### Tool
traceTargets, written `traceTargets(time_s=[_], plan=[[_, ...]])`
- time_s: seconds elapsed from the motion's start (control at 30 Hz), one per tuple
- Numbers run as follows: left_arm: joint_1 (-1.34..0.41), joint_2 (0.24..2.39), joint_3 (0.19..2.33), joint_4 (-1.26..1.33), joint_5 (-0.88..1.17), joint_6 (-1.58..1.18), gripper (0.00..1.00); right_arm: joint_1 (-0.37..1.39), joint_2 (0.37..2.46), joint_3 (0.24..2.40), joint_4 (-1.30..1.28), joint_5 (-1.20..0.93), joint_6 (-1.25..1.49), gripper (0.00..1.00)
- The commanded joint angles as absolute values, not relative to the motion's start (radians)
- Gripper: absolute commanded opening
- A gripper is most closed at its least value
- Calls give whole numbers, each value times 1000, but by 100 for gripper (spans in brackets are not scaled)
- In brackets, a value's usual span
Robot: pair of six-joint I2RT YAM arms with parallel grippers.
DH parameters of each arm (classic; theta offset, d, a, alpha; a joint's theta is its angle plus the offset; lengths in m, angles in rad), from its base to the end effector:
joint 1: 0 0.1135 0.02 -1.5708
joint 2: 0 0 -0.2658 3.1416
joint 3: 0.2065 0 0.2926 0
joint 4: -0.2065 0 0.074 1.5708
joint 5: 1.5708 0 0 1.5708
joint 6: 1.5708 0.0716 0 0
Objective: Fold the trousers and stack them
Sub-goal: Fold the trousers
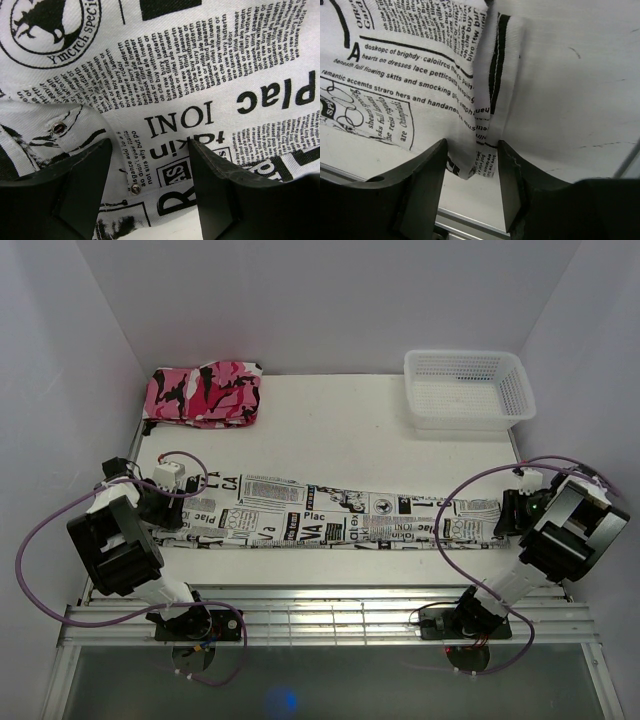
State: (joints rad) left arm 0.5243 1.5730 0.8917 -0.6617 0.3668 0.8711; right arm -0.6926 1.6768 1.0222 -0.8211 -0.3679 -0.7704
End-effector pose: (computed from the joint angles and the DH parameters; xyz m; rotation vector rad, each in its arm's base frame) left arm 0.2835 0.1343 0.1083 0.5276 2.6768 -0.1873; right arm 0.2667 -0.1878 0.1109 -0.1341 2.8075 0.2998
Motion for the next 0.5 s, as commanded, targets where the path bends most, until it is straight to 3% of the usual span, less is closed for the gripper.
traceTargets(time_s=[0.0,0.1,0.13,0.2,0.47], plan=[[529,1572,891,-673,350,870,75,-690,1719,1025,-841,-416,-770,50],[529,1569,887,-673,344,876,75,-690,1741,1045,-859,-440,-762,38],[529,1568,884,-672,342,877,75,-690,1740,1049,-867,-442,-764,22],[529,1566,881,-672,337,879,75,-693,1721,1063,-880,-439,-773,8],[531,1569,887,-672,331,874,74,-775,1684,1163,-980,-384,-874,8]])
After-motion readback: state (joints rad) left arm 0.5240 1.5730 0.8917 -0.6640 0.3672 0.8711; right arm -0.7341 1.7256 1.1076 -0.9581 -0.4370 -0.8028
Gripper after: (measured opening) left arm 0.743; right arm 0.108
